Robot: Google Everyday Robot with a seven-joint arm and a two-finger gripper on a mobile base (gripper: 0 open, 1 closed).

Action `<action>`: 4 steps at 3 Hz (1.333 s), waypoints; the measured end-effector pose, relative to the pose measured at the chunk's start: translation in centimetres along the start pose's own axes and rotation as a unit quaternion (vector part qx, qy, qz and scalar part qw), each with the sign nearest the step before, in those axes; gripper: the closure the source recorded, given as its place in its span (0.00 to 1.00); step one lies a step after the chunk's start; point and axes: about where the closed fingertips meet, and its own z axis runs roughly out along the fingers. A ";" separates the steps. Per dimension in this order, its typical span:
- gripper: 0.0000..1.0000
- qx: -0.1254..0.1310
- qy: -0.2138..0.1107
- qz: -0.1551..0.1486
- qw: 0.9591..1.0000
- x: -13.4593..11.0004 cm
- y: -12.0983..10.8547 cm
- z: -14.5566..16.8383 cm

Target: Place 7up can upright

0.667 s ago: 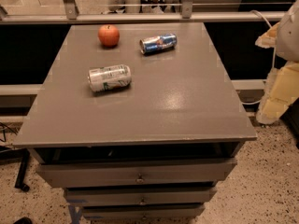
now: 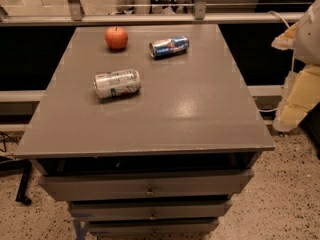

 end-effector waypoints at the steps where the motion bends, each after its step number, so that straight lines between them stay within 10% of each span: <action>1: 0.00 -0.011 -0.031 -0.040 0.999 -4.0 -0.4 2.3; 3: 0.00 -0.061 -0.132 -0.114 0.983 -19.1 -1.5 10.6; 4: 0.00 -0.061 -0.132 -0.114 0.983 -19.1 -1.5 10.6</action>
Offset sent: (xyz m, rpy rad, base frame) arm 0.1050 0.1948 -0.0681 0.2225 0.0254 0.3410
